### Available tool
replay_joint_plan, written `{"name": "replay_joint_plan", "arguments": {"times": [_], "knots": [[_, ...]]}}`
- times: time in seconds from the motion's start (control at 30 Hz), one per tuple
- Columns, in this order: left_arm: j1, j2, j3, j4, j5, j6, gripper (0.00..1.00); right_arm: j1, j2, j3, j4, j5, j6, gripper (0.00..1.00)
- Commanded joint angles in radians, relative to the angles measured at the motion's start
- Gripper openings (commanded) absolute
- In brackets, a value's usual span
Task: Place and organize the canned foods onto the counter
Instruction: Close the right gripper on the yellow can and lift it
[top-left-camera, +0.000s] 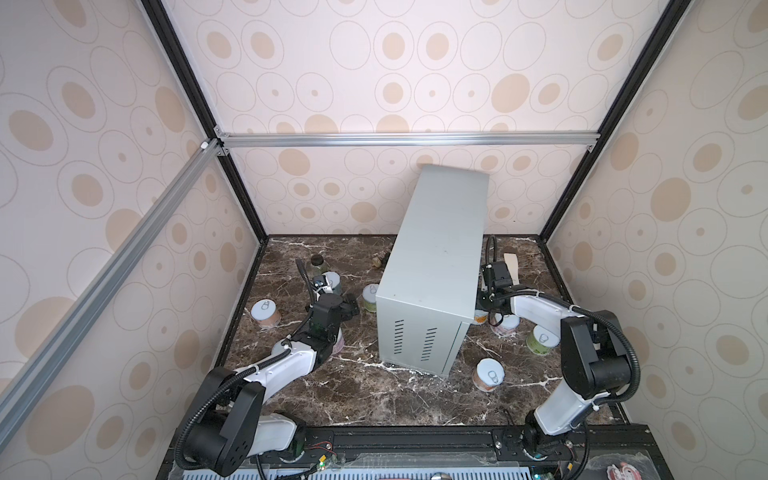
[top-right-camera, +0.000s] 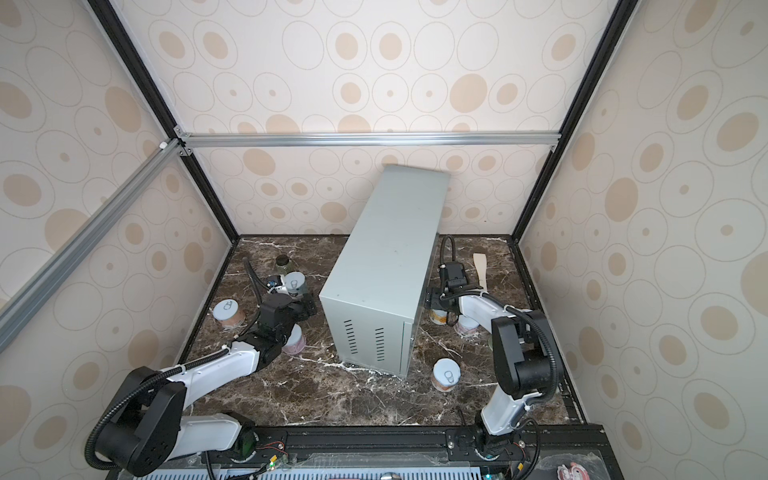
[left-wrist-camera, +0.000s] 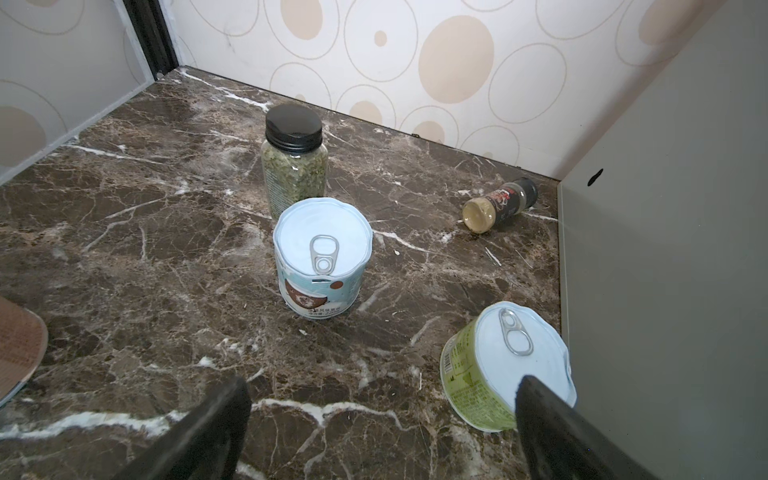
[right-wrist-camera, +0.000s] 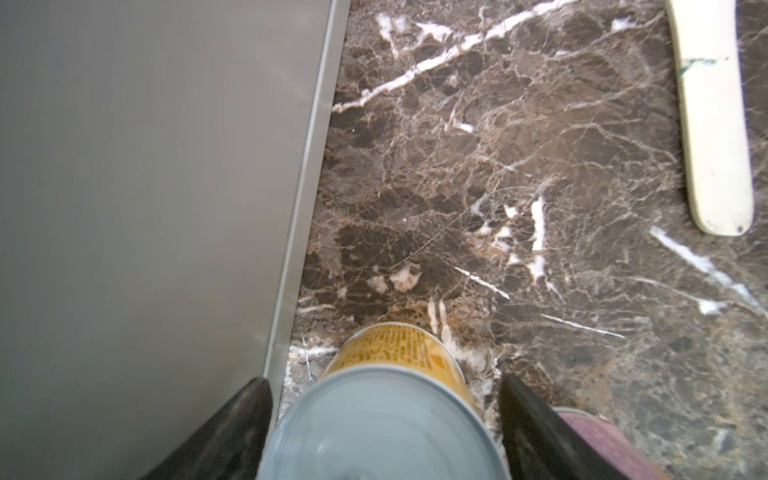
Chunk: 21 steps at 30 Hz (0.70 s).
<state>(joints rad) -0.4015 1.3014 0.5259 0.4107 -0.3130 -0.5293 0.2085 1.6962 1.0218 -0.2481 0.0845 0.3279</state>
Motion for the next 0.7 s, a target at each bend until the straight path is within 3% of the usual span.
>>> {"name": "replay_joint_plan", "arguments": {"times": [0.0,0.37,0.67], "knots": [[-0.007,-0.018,0.000,0.020,0.008,0.008,0.99,0.000,0.040,0.003,-0.106,0.034,0.022,0.83],[-0.007,-0.078,-0.012,-0.011,0.030,-0.015,0.99,0.001,-0.004,0.005,-0.132,0.038,0.028,0.63],[-0.007,-0.163,-0.003,-0.075,0.091,-0.029,0.99,0.000,-0.127,0.027,-0.213,0.025,0.012,0.60]]}}
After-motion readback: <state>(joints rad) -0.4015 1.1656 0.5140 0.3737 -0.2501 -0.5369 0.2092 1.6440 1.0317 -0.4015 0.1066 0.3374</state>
